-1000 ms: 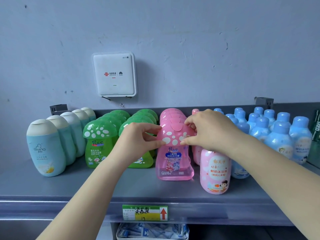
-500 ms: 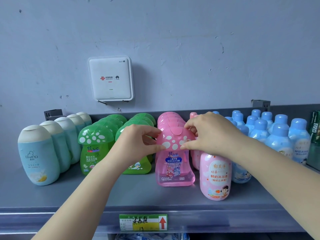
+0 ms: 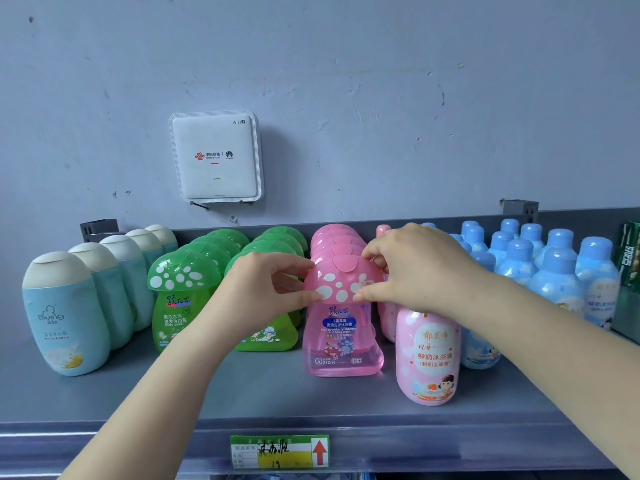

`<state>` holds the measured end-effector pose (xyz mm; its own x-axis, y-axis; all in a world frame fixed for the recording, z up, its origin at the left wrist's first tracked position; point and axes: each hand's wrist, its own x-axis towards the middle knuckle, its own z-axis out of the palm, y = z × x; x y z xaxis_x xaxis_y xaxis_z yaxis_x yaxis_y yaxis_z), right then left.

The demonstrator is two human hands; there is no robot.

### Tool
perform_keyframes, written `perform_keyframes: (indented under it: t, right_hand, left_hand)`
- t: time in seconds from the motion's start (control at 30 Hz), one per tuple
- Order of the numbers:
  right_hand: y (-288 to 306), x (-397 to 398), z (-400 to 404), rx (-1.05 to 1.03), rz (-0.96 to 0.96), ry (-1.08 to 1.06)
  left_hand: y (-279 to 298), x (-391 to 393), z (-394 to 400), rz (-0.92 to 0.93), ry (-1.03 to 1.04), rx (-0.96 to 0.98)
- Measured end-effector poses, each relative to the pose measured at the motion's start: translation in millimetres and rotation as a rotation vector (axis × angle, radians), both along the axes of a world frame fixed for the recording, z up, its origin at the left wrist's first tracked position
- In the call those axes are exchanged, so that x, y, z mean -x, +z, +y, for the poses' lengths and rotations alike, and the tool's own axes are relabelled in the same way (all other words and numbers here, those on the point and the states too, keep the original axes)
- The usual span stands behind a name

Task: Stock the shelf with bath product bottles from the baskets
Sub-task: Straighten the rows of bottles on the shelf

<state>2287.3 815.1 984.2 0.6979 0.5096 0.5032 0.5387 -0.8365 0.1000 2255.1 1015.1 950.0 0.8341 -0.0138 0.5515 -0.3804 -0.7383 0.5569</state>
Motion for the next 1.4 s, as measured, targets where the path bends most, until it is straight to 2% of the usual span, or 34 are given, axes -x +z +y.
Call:
perform_keyframes:
  t: [0.13,0.23,0.4,0.63,0.93,1.1,1.4]
  right_hand:
    - [17,-6,-10,-0.218,0.198,0.068]
    - [33,-19,-18,-0.313,0.215,0.103]
    - [41,-42,-14,-0.155,0.286,0.085]
    - [50,-68,-1,-0.047,0.283,0.059]
    - [44,-99,19,0.205,0.317,-0.048]
    - [41,-106,19,0.173,0.38,0.002]
    - [39,-110,21,0.184,0.379,0.037]
  left_hand:
    - [10,-2,11,-0.119,0.043,0.107]
    - [24,-9,20,-0.141,0.056,0.031]
    - [39,-30,23,-0.058,0.021,-0.194]
    - [63,-56,12,-0.006,0.026,-0.324]
    - [65,-91,0,0.16,0.067,-0.493]
    - [57,-102,5,0.189,0.083,-0.54]
    - [50,-104,11,0.171,0.059,-0.49]
